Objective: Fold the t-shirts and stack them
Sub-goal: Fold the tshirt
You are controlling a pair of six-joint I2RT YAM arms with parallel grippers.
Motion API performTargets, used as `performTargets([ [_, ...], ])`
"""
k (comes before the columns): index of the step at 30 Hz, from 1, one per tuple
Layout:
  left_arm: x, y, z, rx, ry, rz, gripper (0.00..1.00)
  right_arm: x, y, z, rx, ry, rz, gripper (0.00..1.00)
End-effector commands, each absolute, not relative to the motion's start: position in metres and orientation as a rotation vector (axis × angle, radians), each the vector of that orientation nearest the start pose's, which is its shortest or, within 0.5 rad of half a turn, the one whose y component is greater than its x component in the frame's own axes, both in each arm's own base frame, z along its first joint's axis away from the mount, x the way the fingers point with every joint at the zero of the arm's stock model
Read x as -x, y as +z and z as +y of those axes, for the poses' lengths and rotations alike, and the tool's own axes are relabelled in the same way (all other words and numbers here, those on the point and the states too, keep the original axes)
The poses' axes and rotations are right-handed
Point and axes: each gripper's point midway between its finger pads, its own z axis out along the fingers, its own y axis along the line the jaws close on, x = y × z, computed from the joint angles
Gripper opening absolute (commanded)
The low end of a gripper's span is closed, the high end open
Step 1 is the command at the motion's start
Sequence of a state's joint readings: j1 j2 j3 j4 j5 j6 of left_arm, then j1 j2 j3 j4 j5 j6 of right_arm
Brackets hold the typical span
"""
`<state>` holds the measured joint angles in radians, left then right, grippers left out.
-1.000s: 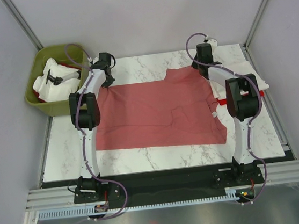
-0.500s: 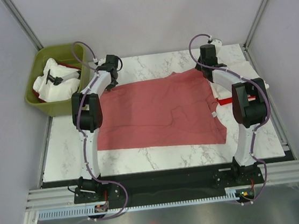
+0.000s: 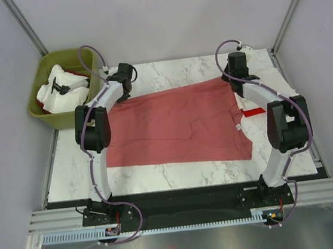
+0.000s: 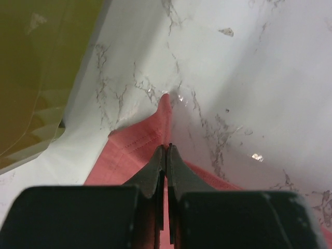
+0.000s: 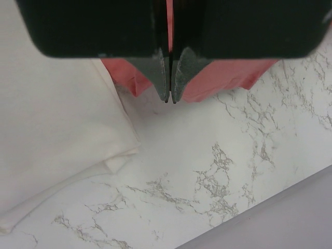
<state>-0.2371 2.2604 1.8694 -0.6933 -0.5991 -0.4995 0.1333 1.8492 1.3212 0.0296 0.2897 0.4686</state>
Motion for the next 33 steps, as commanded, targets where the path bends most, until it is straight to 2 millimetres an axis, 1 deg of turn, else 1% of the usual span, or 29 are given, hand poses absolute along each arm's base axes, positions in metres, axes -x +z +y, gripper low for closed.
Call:
performTargets([
  [1,-0.517,0.097,-0.031,0.555,0.506,2.275,0.02,-0.526,0.173,0.032,-0.534,0.088,1.91,0.0],
  [2,-0.515,0.103,-0.03,0.563,0.498,2.264,0.02,-0.523,0.173,0.033,-0.534,0.089,1.912,0.0],
  [3,-0.509,0.098,-0.03,0.564,0.5,2.272,0.02,-0.518,0.174,0.032,-0.533,0.089,1.911,0.0],
  [7,-0.501,0.103,-0.033,0.577,0.465,2.254,0.02,-0.506,0.178,0.031,-0.531,0.092,1.91,0.0],
  [8,-0.495,0.1,-0.032,0.583,0.467,2.259,0.02,-0.504,0.179,0.031,-0.531,0.096,1.907,0.0],
  [9,-0.493,0.107,-0.033,0.592,0.453,2.241,0.02,-0.499,0.182,0.031,-0.53,0.1,1.905,0.0],
  [10,-0.493,0.111,-0.034,0.597,0.437,2.224,0.02,-0.497,0.183,0.031,-0.529,0.105,1.905,0.0],
  [11,-0.487,0.106,-0.034,0.599,0.437,2.23,0.02,-0.494,0.183,0.032,-0.527,0.109,1.908,0.0],
  [12,-0.486,0.115,-0.034,0.61,0.416,2.208,0.02,-0.49,0.186,0.032,-0.525,0.115,1.906,0.0],
  [13,-0.483,0.117,-0.034,0.618,0.404,2.2,0.02,-0.488,0.185,0.032,-0.524,0.116,1.909,0.0],
  [14,-0.479,0.113,-0.033,0.634,0.397,2.196,0.02,-0.485,0.186,0.033,-0.522,0.118,1.91,0.0],
  [15,-0.477,0.115,-0.035,0.639,0.384,2.187,0.02,-0.481,0.187,0.032,-0.522,0.12,1.907,0.0],
  [16,-0.475,0.123,-0.034,0.653,0.364,2.164,0.02,-0.479,0.186,0.032,-0.522,0.121,1.909,0.0],
  [17,-0.472,0.119,-0.035,0.664,0.348,2.156,0.02,-0.477,0.188,0.031,-0.52,0.12,1.908,0.0],
  [18,-0.471,0.121,-0.035,0.67,0.334,2.143,0.02,-0.472,0.187,0.033,-0.517,0.126,1.911,0.0],
  [19,-0.469,0.127,-0.035,0.678,0.313,2.123,0.02,-0.47,0.187,0.034,-0.515,0.132,1.913,0.0],
  [20,-0.465,0.121,-0.035,0.689,0.301,2.116,0.02,-0.468,0.186,0.034,-0.519,0.141,1.914,0.0],
  [21,-0.464,0.122,-0.036,0.696,0.288,2.104,0.02,-0.464,0.185,0.036,-0.517,0.147,1.918,0.0],
  [22,-0.458,0.12,-0.034,0.707,0.281,2.098,0.02,-0.462,0.184,0.036,-0.519,0.149,1.919,0.0],
  [23,-0.459,0.121,-0.036,0.712,0.26,2.08,0.02,-0.458,0.183,0.036,-0.522,0.154,1.919,0.0],
  [24,-0.458,0.12,-0.035,0.716,0.256,2.076,0.02,-0.456,0.182,0.037,-0.52,0.154,1.924,0.0],
  [25,-0.454,0.115,-0.035,0.718,0.256,2.084,0.02,-0.454,0.181,0.037,-0.521,0.155,1.924,0.0],
  [28,-0.452,0.115,-0.035,0.738,0.245,2.073,0.02,-0.447,0.177,0.037,-0.519,0.148,1.931,0.0],
  [29,-0.45,0.111,-0.034,0.743,0.249,2.073,0.02,-0.445,0.175,0.037,-0.52,0.15,1.932,0.0],
  [32,-0.446,0.112,-0.031,0.768,0.246,2.046,0.02,-0.436,0.169,0.038,-0.523,0.151,1.937,0.0],
  [33,-0.446,0.118,-0.03,0.77,0.236,2.027,0.02,-0.431,0.166,0.039,-0.527,0.153,1.942,0.0],
])
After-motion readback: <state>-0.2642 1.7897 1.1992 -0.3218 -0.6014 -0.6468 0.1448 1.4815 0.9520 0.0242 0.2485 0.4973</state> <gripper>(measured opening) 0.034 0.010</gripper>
